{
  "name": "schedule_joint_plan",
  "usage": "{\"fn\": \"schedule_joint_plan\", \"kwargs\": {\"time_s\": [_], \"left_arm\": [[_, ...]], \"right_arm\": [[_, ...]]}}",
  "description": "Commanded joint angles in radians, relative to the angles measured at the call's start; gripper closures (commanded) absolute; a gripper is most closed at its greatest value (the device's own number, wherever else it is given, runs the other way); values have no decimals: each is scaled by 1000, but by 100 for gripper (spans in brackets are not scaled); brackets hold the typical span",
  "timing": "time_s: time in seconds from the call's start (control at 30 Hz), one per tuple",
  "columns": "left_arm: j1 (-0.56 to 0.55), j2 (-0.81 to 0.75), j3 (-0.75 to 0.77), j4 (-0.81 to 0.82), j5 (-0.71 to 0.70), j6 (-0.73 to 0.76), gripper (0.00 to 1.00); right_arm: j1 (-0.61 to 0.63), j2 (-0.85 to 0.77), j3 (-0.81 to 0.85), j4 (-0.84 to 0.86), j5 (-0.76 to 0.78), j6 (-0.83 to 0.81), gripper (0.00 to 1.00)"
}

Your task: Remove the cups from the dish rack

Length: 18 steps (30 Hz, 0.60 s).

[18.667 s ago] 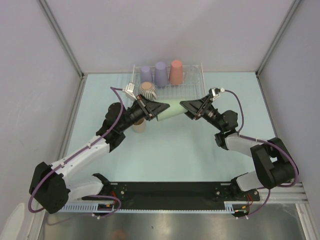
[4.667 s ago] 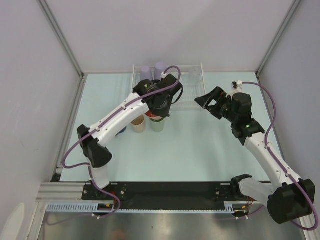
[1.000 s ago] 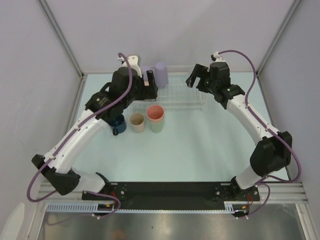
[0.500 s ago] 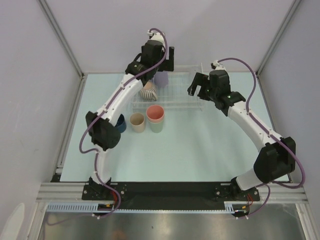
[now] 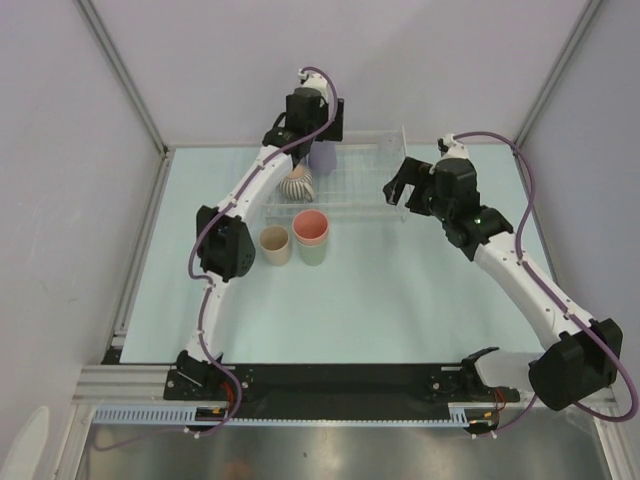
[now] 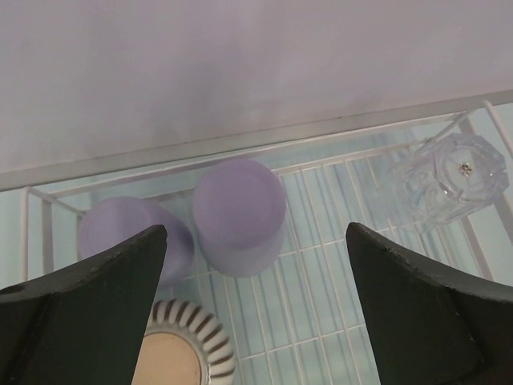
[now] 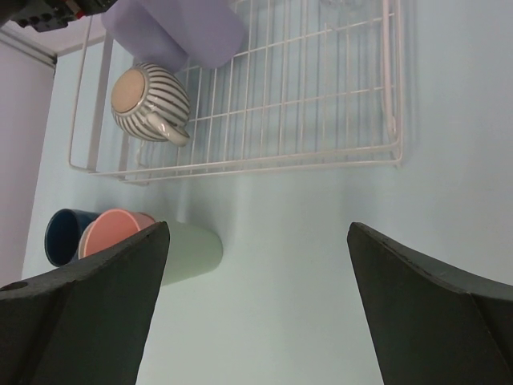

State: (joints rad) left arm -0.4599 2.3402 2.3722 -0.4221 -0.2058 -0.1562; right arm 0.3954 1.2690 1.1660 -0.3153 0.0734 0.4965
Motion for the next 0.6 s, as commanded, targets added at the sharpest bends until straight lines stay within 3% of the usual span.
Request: {"fn": "schedule_joint_plan", "kwargs": {"time_s": [0.0, 0.57], "left_arm": [[-8, 24, 39, 137, 46, 29, 0], [-8, 96, 31, 158, 8, -28, 0]], "right_arm": [[8, -36, -37, 4, 28, -6, 0], [7, -63, -109, 13, 37, -1, 0]]}}
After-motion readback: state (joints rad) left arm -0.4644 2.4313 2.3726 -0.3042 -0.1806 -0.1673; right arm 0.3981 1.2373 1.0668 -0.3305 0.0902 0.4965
